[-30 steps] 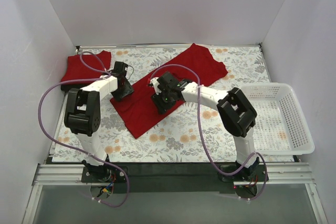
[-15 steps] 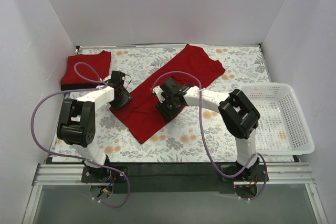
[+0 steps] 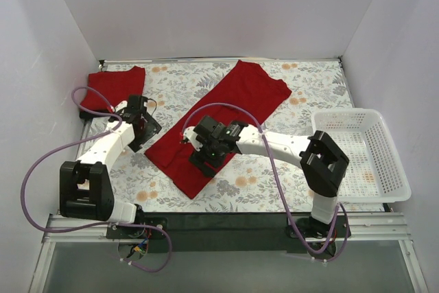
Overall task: Fold and stack the t-shirts
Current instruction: Fold the tshirt
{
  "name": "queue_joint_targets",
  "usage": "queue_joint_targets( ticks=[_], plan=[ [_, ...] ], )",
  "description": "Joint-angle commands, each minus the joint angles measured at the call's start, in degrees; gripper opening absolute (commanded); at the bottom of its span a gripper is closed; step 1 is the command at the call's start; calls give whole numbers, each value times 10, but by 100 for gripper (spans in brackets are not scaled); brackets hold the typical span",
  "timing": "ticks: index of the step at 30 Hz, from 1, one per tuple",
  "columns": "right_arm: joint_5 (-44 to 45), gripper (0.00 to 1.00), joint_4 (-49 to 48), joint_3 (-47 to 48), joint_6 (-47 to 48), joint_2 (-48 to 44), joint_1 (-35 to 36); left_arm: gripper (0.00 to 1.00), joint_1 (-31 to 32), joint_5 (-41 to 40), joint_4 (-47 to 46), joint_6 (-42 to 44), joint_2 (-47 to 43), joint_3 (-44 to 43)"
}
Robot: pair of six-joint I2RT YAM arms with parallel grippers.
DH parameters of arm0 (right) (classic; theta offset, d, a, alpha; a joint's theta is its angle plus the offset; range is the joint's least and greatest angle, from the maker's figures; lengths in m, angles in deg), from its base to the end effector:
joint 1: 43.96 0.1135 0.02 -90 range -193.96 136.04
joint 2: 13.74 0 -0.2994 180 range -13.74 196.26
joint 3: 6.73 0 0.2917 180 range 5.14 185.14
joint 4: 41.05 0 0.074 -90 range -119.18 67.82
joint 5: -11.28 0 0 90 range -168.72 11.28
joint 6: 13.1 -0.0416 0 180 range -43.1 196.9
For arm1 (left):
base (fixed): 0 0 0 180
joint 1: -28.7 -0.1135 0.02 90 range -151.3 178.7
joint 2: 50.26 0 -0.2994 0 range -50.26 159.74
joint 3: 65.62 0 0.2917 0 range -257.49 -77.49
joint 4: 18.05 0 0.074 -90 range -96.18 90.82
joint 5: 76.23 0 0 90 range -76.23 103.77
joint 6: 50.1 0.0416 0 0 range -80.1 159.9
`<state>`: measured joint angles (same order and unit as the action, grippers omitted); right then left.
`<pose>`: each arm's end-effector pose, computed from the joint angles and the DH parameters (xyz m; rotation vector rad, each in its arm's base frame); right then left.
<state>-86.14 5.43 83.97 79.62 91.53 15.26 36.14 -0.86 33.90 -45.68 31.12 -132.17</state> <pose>0.2190 0.3782 0.2281 -1.4363 2.3049 0.4869 0.3010 -0.0287 0.2299 -1.7414 2.0331 -0.1625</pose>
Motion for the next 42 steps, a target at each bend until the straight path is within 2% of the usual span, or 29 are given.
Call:
queue_joint_targets(
  ticks=[1,7,11,21,30,37,42],
  plan=[
    [-8,64,0,25,-4,-17,40,71,-15,-23,10,8,-11,37],
    [-17,64,-9,47,11,18,112,72,-25,-20,-17,10,4,90],
    [-15,65,-12,69,21,41,142,75,-29,-18,-32,21,21,93],
    [18,64,-16,92,31,70,160,75,-30,-7,-64,40,43,84],
    [25,63,-20,113,34,92,166,74,-30,-7,-74,47,-7,86],
    [35,63,-19,126,38,117,169,73,-30,2,-94,50,33,86],
    [54,59,-18,121,43,129,179,69,-30,19,-106,52,51,94]
  ],
)
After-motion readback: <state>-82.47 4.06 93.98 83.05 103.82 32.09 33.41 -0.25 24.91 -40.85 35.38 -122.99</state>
